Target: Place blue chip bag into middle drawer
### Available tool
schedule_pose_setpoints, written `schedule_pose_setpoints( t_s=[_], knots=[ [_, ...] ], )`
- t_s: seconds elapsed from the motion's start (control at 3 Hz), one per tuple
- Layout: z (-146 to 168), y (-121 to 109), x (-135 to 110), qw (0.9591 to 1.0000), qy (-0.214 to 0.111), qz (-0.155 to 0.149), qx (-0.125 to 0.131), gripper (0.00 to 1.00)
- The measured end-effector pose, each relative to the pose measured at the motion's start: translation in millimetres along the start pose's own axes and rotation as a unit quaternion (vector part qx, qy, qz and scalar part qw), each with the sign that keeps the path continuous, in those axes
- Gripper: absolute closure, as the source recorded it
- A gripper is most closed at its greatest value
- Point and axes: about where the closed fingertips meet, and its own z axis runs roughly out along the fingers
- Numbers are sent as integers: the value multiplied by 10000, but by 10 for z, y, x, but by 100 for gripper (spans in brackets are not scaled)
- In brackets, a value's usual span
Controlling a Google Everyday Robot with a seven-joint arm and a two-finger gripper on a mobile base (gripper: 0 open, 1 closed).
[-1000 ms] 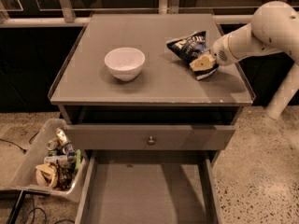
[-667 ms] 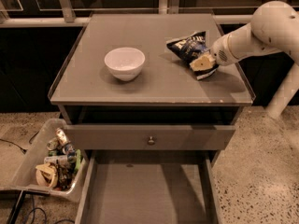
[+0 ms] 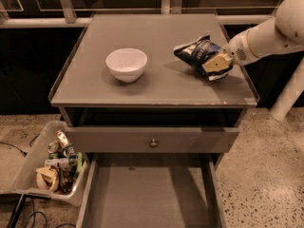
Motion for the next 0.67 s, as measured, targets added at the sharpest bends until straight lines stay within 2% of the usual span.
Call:
schedule_pose_setpoints(
  t_s=[0.67],
  knots=[
    [-672,230,98,9994,-282,-188,-93,100]
  ],
)
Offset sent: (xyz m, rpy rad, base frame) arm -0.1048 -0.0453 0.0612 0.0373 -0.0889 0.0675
